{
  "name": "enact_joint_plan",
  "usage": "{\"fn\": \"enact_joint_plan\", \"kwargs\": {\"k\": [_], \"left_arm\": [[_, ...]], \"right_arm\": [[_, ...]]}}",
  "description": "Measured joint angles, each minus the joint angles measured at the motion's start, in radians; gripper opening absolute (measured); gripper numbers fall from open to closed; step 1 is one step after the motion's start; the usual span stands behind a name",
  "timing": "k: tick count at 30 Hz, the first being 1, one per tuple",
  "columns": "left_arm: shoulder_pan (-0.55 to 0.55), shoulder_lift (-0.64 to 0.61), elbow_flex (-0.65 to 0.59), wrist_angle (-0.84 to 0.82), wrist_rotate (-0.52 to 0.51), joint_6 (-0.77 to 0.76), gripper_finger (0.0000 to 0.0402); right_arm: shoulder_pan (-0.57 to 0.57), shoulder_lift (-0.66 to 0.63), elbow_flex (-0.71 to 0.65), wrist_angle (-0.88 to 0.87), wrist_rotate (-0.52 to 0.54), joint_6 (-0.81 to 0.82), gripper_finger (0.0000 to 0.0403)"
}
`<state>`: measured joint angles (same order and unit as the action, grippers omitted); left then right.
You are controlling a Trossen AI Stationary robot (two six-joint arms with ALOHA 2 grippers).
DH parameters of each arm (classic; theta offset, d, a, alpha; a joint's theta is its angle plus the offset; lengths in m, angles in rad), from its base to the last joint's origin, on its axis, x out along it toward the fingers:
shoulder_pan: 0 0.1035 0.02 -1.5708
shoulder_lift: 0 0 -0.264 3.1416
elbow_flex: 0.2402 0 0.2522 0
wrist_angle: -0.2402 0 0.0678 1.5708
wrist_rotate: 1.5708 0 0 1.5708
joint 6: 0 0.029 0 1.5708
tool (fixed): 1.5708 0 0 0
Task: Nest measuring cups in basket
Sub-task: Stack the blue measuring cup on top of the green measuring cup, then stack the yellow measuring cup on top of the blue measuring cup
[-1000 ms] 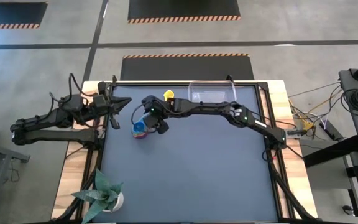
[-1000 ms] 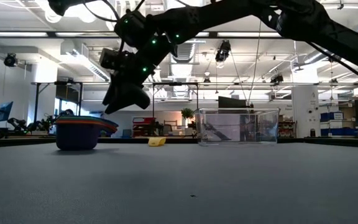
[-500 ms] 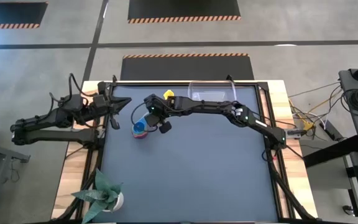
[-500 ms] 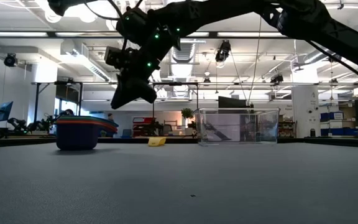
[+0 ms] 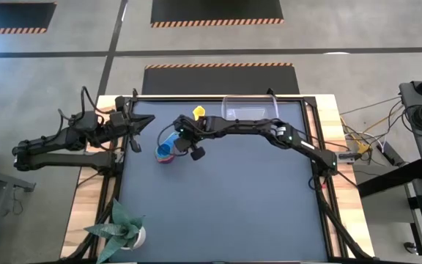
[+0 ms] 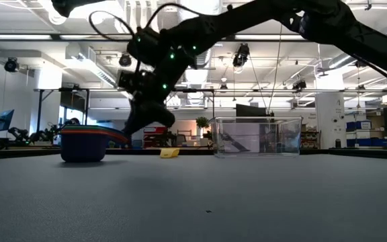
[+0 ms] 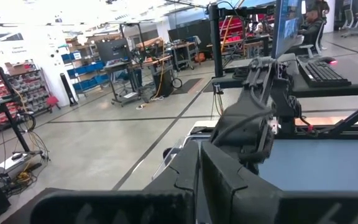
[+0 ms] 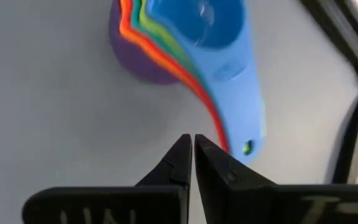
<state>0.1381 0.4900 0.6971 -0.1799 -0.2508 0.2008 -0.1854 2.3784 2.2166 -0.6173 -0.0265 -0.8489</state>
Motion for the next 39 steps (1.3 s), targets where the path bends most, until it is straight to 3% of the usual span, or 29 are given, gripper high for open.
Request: {"fn": "enact_joint_plan", "kwargs": {"k": [6, 26, 33, 39], "left_arm": [[0.000, 0.000, 0.000, 0.000, 0.000, 0.000, 0.0000], [0.000, 0.000, 0.000, 0.000, 0.000, 0.000, 0.0000], [0.000, 0.000, 0.000, 0.000, 0.000, 0.000, 0.0000], [0.000, 0.001, 0.000, -0.005, 0.000, 0.001, 0.0000]], "right_arm": [[-0.022, 0.001, -0.058, 0.088, 0.003, 0.003, 0.0009], [-0.036, 0.001, -0.063, 0.164, 0.003, -0.013, 0.0008], [-0.034, -0.008, -0.063, 0.139, 0.029, -0.007, 0.0008], [-0.015, -0.111, -0.064, 0.013, 0.027, 0.069, 0.0008]]}}
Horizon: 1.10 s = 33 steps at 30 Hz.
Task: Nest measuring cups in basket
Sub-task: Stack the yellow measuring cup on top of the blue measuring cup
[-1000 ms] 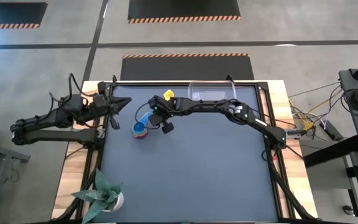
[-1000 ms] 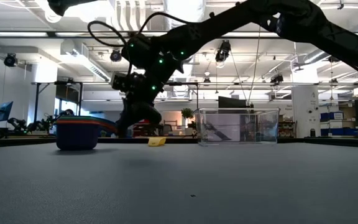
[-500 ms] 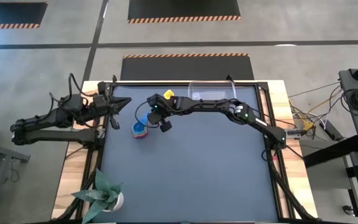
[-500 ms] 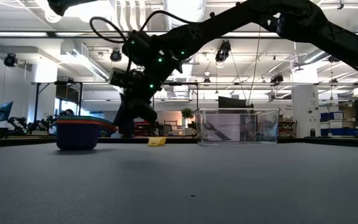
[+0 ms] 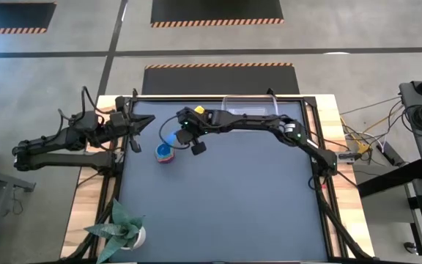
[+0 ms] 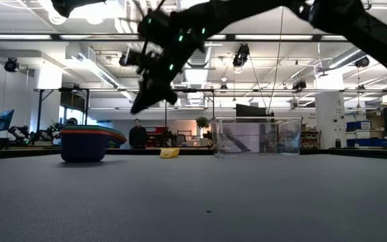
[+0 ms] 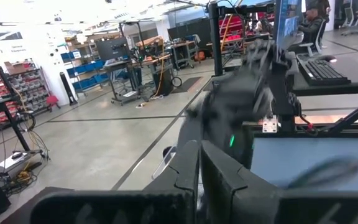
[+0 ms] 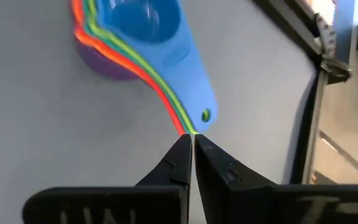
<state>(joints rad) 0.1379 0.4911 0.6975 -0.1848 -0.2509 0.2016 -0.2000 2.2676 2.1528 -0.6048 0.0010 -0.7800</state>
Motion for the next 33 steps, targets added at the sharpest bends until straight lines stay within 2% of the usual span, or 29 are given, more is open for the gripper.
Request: {"fn": "enact_joint_plan", "kwargs": {"k": [6, 11, 15, 23, 28, 33], "left_arm": [[0.000, 0.002, 0.000, 0.000, 0.000, -0.001, 0.0000], [0.000, 0.020, 0.000, 0.006, 0.000, -0.013, 0.0000], [0.000, 0.047, 0.000, 0.023, 0.000, -0.025, 0.0000], [0.000, 0.137, 0.000, 0.076, 0.000, -0.028, 0.0000], [0.000, 0.229, 0.008, 0.121, 0.000, -0.061, 0.0000], [0.000, 0.349, 0.068, 0.131, 0.000, -0.080, 0.0000]], "right_arm": [[0.030, -0.133, -0.057, -0.115, 0.002, 0.085, 0.0008], [0.080, -0.278, -0.201, -0.099, -0.001, 0.154, 0.0008], [0.120, -0.397, -0.390, 0.006, 0.006, 0.224, 0.0008], [0.212, -0.592, -0.703, 0.170, 0.131, 0.340, 0.0008], [0.237, -0.684, -0.861, 0.311, 0.137, 0.363, 0.0008], [0.237, -0.752, -0.998, 0.477, 0.137, 0.350, 0.0008]]}}
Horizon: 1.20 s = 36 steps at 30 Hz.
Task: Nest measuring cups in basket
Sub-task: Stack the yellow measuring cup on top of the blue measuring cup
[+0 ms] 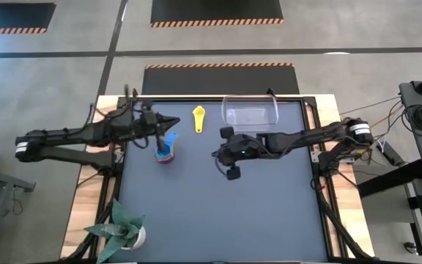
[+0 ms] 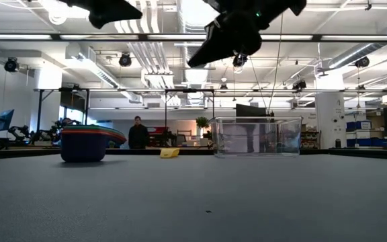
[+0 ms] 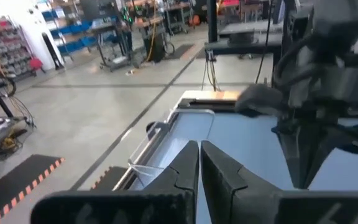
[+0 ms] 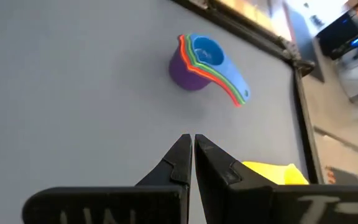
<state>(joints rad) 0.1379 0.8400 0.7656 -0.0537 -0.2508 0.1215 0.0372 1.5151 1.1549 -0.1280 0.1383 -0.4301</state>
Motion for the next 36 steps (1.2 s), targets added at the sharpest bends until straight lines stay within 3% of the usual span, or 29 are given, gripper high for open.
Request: {"fn": "enact_joint_plan", "kwargs": {"k": [11, 19, 26, 36], "left_arm": [[0.032, 0.281, 0.229, -0.195, 0.000, 0.076, 0.0000], [0.128, 0.467, 0.262, -0.228, 0.001, 0.102, 0.0000], [0.239, 0.617, 0.269, -0.233, 0.131, 0.090, 0.0000], [0.328, 0.883, 0.351, -0.243, 0.163, 0.079, 0.0000]], "right_arm": [[-0.001, -0.197, -0.213, 0.242, 0.013, -0.054, 0.0009], [0.000, -0.322, -0.299, 0.313, 0.012, -0.062, 0.0009], [0.000, -0.343, -0.312, 0.314, 0.013, -0.094, 0.0009], [-0.001, -0.339, -0.312, 0.321, 0.013, -0.120, 0.0009]]}}
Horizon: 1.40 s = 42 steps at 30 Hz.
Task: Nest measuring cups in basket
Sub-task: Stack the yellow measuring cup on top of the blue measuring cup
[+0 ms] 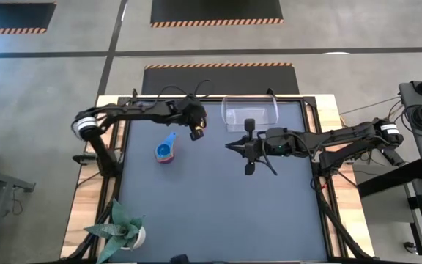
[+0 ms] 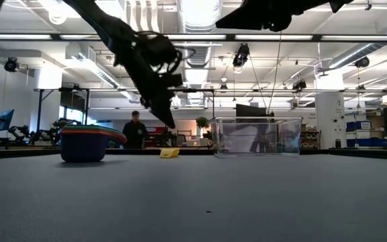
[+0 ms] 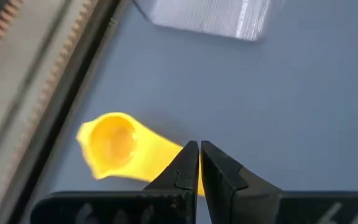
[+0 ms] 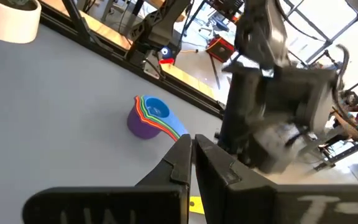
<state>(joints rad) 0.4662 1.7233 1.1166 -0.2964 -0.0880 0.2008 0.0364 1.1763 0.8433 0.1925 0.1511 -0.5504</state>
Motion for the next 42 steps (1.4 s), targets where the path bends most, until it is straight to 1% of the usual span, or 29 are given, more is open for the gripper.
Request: {"fn": "enact_joint_plan", "kwargs": {"k": [3, 5, 12, 18, 23, 30, 33, 37, 42], "left_arm": [[0.028, 0.062, 0.031, 0.001, 0.075, -0.005, 0.0000], [0.043, 0.094, 0.050, 0.003, 0.097, -0.016, 0.0000], [0.080, 0.147, 0.085, 0.002, 0.101, -0.049, 0.0000], [0.103, 0.169, 0.100, 0.005, 0.100, -0.135, 0.0003], [0.110, 0.197, 0.101, 0.007, 0.097, -0.179, 0.0032], [0.110, 0.214, 0.101, 0.049, 0.097, -0.177, 0.0091], [0.110, 0.214, 0.101, 0.061, 0.097, -0.172, 0.0108], [0.110, 0.214, 0.101, 0.064, 0.096, -0.169, 0.0118], [0.110, 0.214, 0.101, 0.084, 0.092, -0.167, 0.0115]], "right_arm": [[0.000, 0.000, 0.000, -0.001, 0.000, 0.000, 0.0009], [0.000, 0.000, 0.000, -0.007, 0.000, 0.000, 0.0009], [0.000, 0.000, 0.000, -0.010, 0.007, -0.002, 0.0009], [0.000, 0.000, 0.000, -0.015, 0.008, -0.004, 0.0009], [0.000, 0.000, 0.000, -0.017, 0.009, -0.004, 0.0009], [-0.001, 0.002, 0.000, -0.017, 0.009, -0.004, 0.0009], [-0.003, 0.002, 0.000, -0.018, 0.009, -0.004, 0.0009], [-0.007, 0.002, 0.000, -0.023, 0.009, -0.004, 0.0009], [-0.007, 0.002, 0.000, -0.024, 0.009, -0.004, 0.0009]]}}
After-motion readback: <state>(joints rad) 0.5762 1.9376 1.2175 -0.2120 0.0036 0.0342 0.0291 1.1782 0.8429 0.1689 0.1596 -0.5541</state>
